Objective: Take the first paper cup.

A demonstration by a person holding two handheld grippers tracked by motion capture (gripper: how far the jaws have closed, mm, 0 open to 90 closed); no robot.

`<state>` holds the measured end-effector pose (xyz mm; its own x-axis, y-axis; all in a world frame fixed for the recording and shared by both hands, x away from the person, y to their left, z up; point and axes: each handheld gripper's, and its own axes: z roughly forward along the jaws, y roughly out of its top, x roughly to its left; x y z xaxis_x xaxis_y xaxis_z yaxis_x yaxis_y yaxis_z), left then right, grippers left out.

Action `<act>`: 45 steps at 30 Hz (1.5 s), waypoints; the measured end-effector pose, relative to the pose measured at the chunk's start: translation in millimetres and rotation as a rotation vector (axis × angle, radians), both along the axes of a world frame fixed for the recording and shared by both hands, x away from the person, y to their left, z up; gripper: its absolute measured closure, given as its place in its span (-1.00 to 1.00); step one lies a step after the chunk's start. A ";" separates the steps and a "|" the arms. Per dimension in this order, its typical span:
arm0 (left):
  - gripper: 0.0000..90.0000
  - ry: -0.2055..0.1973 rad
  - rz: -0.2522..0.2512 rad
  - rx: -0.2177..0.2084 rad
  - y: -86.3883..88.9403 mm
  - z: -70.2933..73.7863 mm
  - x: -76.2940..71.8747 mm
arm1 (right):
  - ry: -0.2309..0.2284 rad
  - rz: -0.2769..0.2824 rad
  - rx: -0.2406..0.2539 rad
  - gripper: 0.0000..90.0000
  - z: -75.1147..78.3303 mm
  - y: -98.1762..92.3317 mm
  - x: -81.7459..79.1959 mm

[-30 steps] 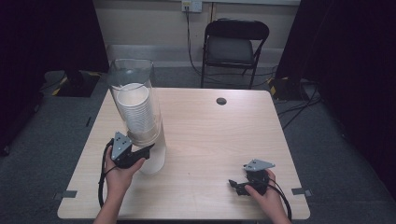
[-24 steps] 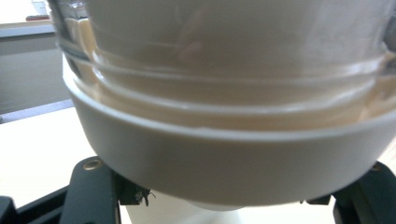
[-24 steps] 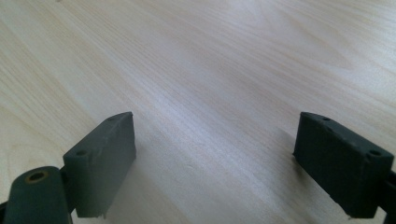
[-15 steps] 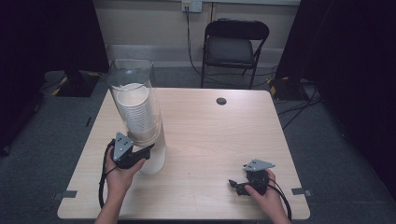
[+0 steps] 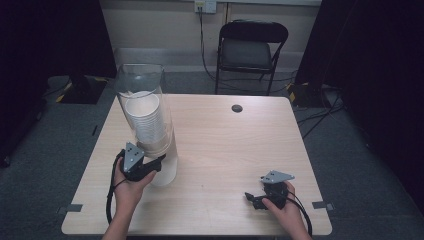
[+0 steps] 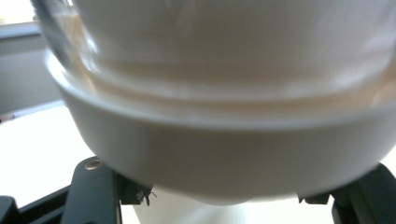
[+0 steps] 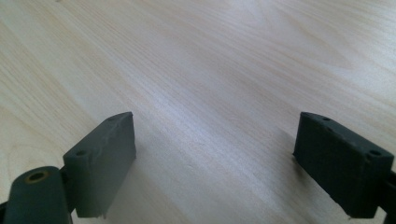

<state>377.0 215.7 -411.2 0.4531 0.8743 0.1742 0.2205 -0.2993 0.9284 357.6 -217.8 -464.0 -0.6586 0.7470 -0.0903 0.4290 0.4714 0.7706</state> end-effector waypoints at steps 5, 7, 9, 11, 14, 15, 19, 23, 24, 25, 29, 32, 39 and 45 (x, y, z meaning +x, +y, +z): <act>-0.19 0.123 0.004 -0.053 2.1 -50.4 -6.1 | -0.003 0.002 0.001 -0.73 0.0 -0.3 -0.3; -0.20 0.125 -0.023 -0.048 1.8 -44.3 -9.6 | 0.000 -0.001 0.002 -0.73 0.0 -0.2 -0.5; -0.20 0.139 -0.049 -0.006 2.4 -43.6 -11.0 | 0.001 -0.001 0.002 -0.73 0.0 -0.2 -0.5; -0.21 0.167 -0.062 -0.019 6.6 -48.0 -10.8 | 0.003 0.002 0.003 -0.74 0.0 -0.3 -0.2; -0.21 0.171 -0.068 -0.005 9.1 -51.4 -12.7 | 0.002 0.001 0.004 -0.74 -0.1 -0.3 -0.3; -0.21 0.189 -0.081 -0.005 11.0 -53.0 -15.3 | 0.002 0.001 0.004 -0.74 -0.1 -0.2 -0.3; -0.21 0.202 -0.095 -0.005 15.0 -53.5 -18.7 | 0.002 0.000 0.004 -0.74 -0.1 -0.2 -0.3; -0.22 0.210 -0.113 -0.026 20.3 -55.8 -24.7 | 0.002 0.001 0.004 -0.74 -0.1 -0.2 -0.4; -0.22 0.210 -0.113 -0.026 20.3 -55.8 -24.7 | 0.002 0.001 0.004 -0.74 -0.1 -0.2 -0.4; -0.22 0.205 -0.122 -0.035 21.6 -57.2 -27.1 | 0.002 0.001 0.003 -0.74 -0.1 -0.3 -0.3; -0.22 0.210 -0.122 -0.045 23.4 -58.2 -30.7 | 0.002 0.000 0.004 -0.74 -0.1 -0.2 -0.4; -0.22 0.208 -0.127 -0.036 21.9 -58.0 -32.9 | 0.002 0.001 0.004 -0.74 -0.1 -0.2 -0.3; -0.23 0.205 -0.164 -0.028 15.5 -58.3 -37.8 | 0.001 0.001 0.003 -0.73 -0.1 -0.3 -0.3; -0.23 0.196 -0.237 -0.009 0.4 -57.8 -40.2 | 0.001 -0.007 0.005 -0.65 0.7 7.3 -3.7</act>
